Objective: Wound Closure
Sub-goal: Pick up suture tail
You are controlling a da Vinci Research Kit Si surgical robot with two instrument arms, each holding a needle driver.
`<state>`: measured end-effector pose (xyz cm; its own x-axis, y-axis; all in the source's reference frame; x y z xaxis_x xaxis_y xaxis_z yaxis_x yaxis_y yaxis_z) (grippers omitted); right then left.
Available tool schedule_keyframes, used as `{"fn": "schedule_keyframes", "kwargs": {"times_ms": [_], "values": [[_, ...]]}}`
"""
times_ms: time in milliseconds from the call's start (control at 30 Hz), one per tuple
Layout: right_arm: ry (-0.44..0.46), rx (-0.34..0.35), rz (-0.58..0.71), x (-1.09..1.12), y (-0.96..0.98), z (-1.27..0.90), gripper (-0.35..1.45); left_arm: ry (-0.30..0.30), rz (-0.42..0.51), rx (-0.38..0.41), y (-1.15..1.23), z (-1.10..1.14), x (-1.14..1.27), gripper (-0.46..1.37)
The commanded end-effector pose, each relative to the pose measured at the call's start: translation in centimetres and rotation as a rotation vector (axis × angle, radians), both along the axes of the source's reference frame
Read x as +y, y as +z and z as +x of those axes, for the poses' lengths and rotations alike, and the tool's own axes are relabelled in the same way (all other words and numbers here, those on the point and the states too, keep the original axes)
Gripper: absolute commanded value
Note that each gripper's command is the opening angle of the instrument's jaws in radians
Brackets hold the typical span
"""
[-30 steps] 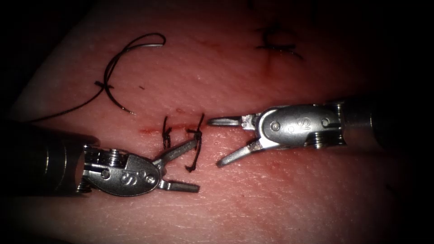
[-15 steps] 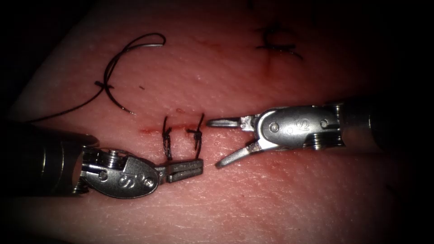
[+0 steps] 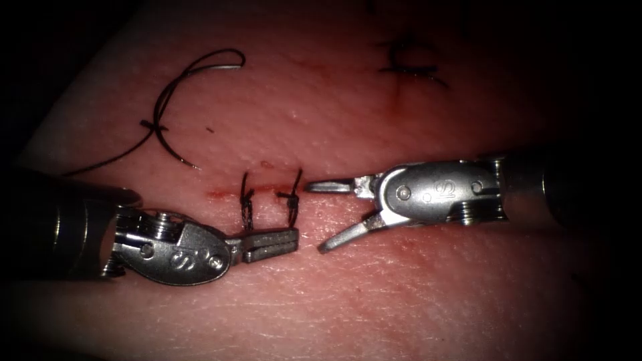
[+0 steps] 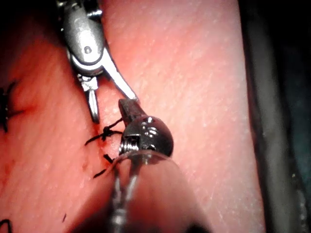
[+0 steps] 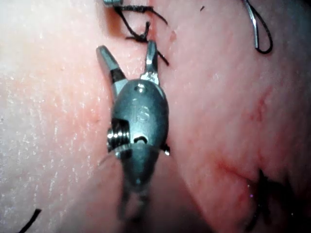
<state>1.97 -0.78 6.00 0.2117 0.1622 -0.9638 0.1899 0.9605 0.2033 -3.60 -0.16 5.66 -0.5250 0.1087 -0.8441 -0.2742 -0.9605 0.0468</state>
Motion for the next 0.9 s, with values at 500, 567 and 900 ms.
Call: {"fn": "schedule_keyframes", "kwargs": {"times_ms": [500,567,900], "values": [[0.009,0.013,-0.028,-0.05,0.01,0.20,1.19,0.012,-0.007,-0.005,-0.04,-0.04,0.07,-0.35],[0.011,0.017,-0.040,-0.06,0.00,0.26,1.20,0.012,-0.007,-0.005,-0.06,-0.03,0.06,-0.35],[0.005,0.074,-0.199,-0.11,-0.02,0.44,1.25,0.017,-0.017,-0.001,-0.10,-0.08,0.05,-0.35]]}}
